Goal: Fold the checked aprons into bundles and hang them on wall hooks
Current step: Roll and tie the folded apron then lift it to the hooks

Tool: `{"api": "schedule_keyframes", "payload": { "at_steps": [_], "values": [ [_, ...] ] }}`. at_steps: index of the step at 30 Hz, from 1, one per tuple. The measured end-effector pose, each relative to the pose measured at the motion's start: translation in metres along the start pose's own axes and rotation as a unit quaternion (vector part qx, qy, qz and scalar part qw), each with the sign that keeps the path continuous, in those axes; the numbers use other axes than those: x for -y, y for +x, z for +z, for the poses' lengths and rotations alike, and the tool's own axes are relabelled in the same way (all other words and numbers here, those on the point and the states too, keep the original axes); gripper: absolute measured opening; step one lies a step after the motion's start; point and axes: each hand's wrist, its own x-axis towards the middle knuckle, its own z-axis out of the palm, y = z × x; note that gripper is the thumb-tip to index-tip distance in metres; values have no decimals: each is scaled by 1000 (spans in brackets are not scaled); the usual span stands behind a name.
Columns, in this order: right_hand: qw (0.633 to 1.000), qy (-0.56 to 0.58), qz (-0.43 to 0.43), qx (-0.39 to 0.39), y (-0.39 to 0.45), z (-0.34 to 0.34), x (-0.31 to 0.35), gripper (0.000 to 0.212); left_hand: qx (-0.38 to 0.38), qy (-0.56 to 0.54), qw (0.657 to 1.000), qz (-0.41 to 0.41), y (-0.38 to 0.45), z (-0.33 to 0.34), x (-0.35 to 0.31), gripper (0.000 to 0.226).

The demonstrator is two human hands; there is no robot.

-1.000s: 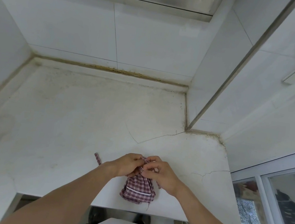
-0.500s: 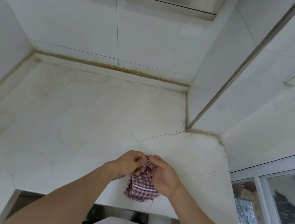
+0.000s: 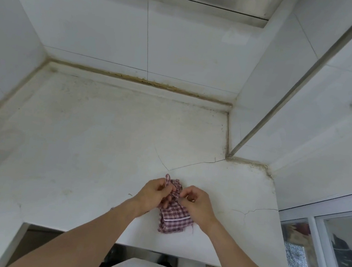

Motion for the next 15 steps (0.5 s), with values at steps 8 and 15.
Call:
{"api": "schedule_keyframes", "payload": {
  "at_steps": [8,15],
  "values": [
    [974,-167,-151,3,8,12,-19,24,45,115,992,37,0,-15,-9,26],
    [969,-173,-177,-7,15,17,-14,27,45,182,980,72,4,-22,-16,8]
  ]
}}
